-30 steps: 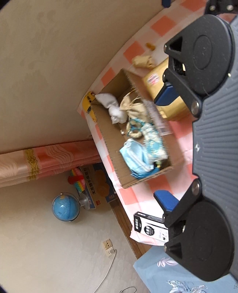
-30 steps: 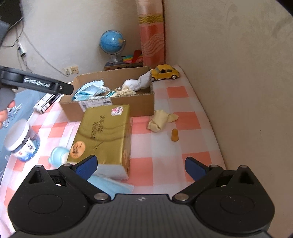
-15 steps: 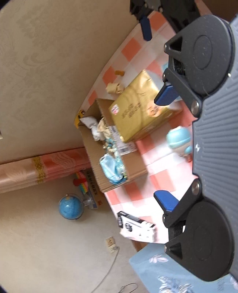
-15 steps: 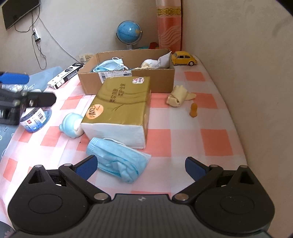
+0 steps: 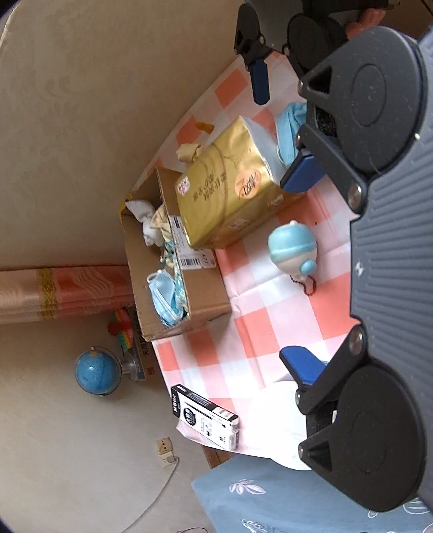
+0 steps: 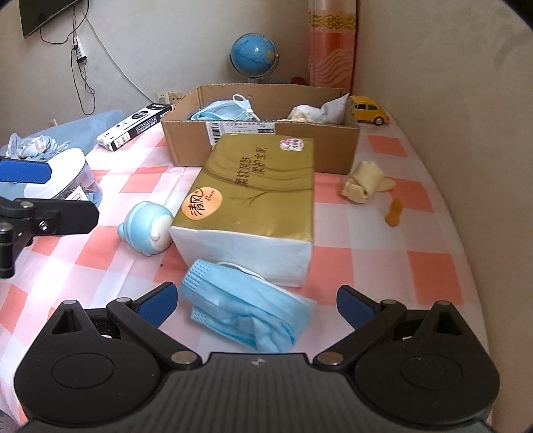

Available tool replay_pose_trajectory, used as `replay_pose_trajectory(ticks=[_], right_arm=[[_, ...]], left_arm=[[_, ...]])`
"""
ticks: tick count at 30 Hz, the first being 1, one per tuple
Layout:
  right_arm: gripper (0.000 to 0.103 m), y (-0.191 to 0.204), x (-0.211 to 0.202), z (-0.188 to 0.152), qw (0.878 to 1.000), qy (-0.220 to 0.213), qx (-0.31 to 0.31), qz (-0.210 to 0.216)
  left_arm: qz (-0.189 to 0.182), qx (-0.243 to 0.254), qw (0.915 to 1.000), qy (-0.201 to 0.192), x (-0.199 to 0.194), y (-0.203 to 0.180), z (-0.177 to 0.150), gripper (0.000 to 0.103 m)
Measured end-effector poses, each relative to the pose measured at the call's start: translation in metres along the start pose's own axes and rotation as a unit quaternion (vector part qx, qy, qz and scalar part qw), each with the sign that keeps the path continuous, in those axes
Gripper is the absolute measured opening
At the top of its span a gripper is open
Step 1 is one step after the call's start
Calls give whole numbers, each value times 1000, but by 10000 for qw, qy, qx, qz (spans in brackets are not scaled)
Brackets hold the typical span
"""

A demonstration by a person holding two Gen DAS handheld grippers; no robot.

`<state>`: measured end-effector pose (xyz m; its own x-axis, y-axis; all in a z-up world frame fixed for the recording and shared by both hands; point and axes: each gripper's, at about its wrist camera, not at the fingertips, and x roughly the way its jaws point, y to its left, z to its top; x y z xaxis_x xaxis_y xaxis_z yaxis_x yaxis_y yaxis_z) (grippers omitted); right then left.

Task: Organize soft objects
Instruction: 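Move the right tool to the blue face mask while the left tool grasps the blue-white ball toy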

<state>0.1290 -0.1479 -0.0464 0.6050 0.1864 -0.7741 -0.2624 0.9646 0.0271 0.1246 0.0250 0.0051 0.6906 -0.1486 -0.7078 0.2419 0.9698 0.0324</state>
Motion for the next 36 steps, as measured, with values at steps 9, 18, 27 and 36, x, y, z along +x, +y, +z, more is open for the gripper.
replay_pose_trajectory(ticks=[9, 18, 27, 36], right_arm=[[103, 2, 20, 0, 9995, 185, 26, -242], [103, -22, 11, -22, 9979, 308, -122, -560], [103, -30, 7, -31, 9990, 183, -229, -342], [103, -30, 6, -32, 9991, 112, -247, -313]], left_arm=[[-173, 173, 9997, 77, 13, -4, -4, 98], [-299, 298, 9987, 281, 31, -13, -5, 98], [-342, 354, 9983, 314, 51, -14, -9, 96], [-490, 67, 9981, 378, 64, -3, -9, 75]])
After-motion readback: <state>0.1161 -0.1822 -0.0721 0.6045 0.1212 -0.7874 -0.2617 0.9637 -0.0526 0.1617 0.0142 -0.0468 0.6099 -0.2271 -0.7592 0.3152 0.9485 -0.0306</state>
